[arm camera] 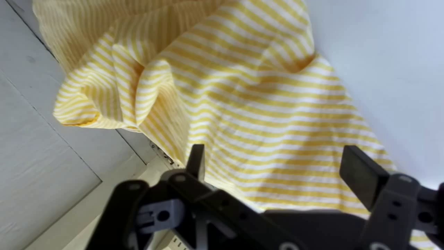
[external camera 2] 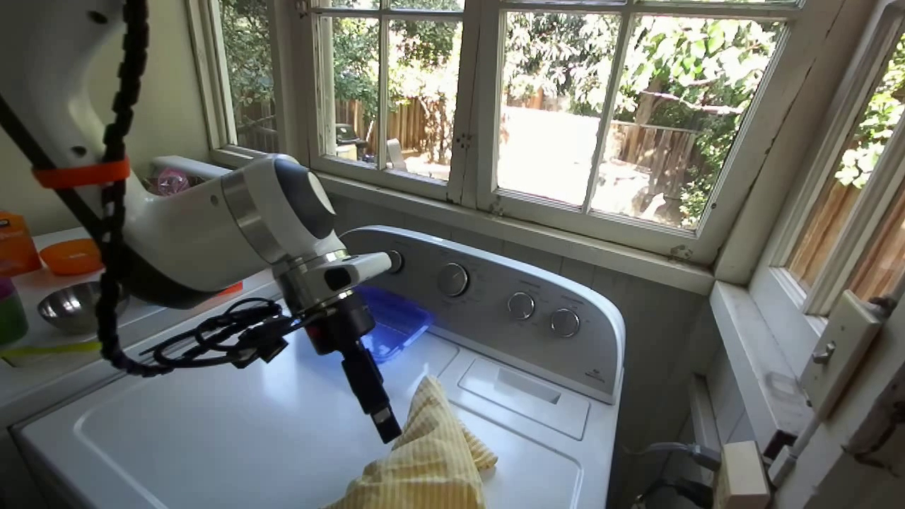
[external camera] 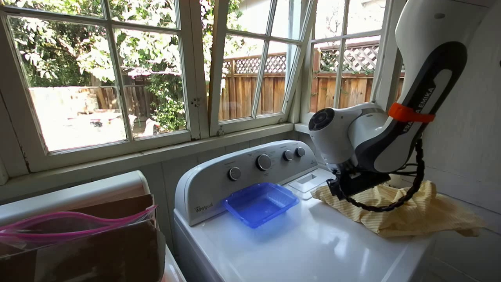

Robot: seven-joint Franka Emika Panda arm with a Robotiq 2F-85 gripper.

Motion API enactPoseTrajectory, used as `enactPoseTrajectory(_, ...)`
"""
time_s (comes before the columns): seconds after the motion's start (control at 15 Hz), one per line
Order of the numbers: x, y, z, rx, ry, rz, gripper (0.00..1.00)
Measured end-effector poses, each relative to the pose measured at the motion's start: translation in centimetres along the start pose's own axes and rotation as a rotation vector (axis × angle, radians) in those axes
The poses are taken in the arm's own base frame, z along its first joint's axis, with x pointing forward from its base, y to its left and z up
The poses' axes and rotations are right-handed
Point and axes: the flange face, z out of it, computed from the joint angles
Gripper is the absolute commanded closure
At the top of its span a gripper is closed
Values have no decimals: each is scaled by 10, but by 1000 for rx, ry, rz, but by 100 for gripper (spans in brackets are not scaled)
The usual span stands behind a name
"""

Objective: Fold the yellow towel from left to right then move it to the left.

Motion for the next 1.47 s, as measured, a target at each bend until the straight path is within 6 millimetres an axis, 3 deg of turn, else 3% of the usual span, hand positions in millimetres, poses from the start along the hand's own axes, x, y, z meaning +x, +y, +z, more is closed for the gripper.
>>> enactPoseTrajectory(0.47, -21, -27, 1, 23, 219, -162, 0)
enactPoseTrajectory(1.0, -49, -56, 31, -127, 394, -315, 0)
enactPoseTrajectory(1.07, -51, -59, 35, -163, 409, -324, 3)
enactPoseTrajectory(1.13, -54, -62, 39, -195, 423, -332, 26)
enactPoseTrajectory(1.27, -60, -69, 45, -249, 444, -347, 30)
enactPoseTrajectory(1.47, -70, -78, 55, -301, 459, -369, 56)
